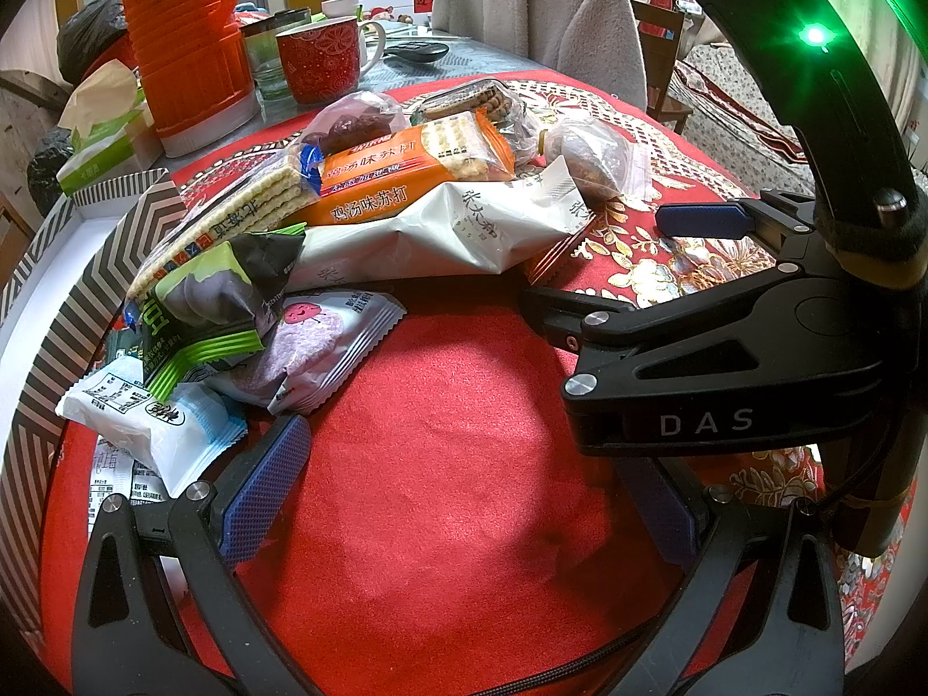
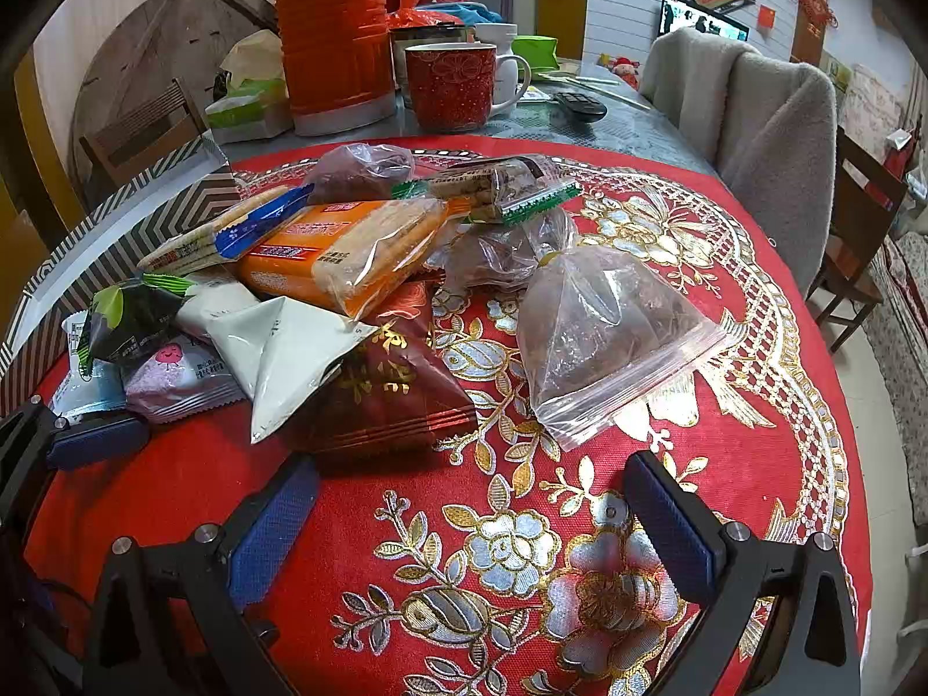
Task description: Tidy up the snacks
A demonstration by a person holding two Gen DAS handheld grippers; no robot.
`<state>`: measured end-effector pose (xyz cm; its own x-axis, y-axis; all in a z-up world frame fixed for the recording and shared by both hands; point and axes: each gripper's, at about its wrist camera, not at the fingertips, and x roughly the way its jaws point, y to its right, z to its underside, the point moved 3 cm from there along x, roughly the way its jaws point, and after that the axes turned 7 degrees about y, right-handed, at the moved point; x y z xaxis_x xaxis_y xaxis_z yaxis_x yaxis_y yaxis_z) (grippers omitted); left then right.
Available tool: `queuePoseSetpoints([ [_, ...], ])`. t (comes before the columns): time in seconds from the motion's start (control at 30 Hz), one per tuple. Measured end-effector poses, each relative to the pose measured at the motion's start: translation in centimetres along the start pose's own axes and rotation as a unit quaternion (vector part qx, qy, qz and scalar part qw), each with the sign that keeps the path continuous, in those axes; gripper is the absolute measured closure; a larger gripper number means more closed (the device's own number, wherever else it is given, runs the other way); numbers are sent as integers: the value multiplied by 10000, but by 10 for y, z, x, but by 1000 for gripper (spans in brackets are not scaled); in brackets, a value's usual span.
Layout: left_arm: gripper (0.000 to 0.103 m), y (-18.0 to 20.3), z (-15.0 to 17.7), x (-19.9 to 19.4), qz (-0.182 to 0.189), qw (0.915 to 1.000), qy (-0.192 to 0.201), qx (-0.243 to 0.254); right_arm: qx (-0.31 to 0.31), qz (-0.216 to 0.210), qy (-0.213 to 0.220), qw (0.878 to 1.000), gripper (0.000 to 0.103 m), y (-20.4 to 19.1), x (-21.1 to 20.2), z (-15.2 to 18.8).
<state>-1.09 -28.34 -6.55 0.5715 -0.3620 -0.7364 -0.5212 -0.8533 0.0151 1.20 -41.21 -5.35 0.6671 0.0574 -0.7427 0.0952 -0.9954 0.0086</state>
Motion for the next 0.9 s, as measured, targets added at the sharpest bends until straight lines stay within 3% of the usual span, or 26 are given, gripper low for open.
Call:
queuePoseSetpoints([
  [0.9, 0, 2, -1, -1, 0, 10000, 1, 0, 0, 0, -1, 10000, 0, 0, 0, 0],
])
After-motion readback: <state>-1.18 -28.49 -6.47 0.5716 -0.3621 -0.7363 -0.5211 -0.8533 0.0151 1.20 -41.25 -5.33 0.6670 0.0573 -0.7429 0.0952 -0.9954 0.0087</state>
